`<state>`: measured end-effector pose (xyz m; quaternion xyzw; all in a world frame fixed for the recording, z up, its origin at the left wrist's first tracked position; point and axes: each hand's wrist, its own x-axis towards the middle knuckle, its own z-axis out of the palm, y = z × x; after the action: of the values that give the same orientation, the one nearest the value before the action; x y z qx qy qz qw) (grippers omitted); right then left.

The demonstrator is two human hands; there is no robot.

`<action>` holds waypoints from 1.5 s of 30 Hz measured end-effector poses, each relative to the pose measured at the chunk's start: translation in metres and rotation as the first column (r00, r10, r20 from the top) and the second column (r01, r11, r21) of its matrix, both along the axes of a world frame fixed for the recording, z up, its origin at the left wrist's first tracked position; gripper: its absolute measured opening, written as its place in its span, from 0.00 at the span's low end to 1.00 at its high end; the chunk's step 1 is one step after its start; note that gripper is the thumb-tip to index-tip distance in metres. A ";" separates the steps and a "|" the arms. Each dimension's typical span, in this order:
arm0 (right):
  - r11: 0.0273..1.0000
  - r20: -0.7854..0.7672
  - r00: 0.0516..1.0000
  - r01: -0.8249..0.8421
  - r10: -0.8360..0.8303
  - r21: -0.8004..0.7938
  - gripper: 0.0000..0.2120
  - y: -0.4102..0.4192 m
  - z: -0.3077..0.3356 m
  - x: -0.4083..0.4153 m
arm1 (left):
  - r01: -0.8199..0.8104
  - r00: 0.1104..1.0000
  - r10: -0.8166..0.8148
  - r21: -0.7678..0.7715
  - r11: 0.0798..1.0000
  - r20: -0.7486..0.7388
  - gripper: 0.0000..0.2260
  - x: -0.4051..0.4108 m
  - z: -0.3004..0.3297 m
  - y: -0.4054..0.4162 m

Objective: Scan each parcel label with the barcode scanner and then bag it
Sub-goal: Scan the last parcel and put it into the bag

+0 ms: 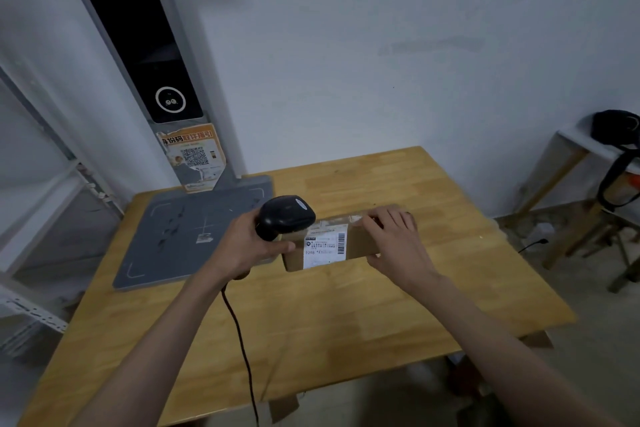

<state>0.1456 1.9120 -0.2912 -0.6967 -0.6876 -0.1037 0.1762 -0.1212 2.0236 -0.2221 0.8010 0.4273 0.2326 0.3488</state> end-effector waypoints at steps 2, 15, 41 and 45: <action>1.000 0.063 0.998 0.026 -0.026 -0.004 0.30 -0.001 -0.009 -0.001 | 0.007 0.999 -0.008 -0.016 1.000 -0.039 0.25 0.000 0.002 0.002; 0.889 0.061 0.998 0.048 -0.023 -0.455 0.30 -0.011 -0.129 -0.042 | -0.081 0.946 -0.019 -0.293 0.953 -0.323 0.07 -0.001 -0.095 -0.016; 0.664 -0.132 0.968 0.047 -0.216 -0.746 0.35 -0.013 -0.205 -0.058 | -0.355 0.887 0.171 -0.396 0.847 -0.429 0.05 0.013 -0.183 -0.096; 0.658 -0.123 0.967 0.057 -0.224 -0.751 0.36 -0.012 -0.206 -0.060 | -0.319 0.878 0.121 -0.379 0.869 -0.463 0.04 0.013 -0.187 -0.110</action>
<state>0.0859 1.9003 -0.4967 -0.7659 -0.5918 0.2438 -0.0609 -0.1080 1.9137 -0.4087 0.6757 0.6247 -0.0118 0.3912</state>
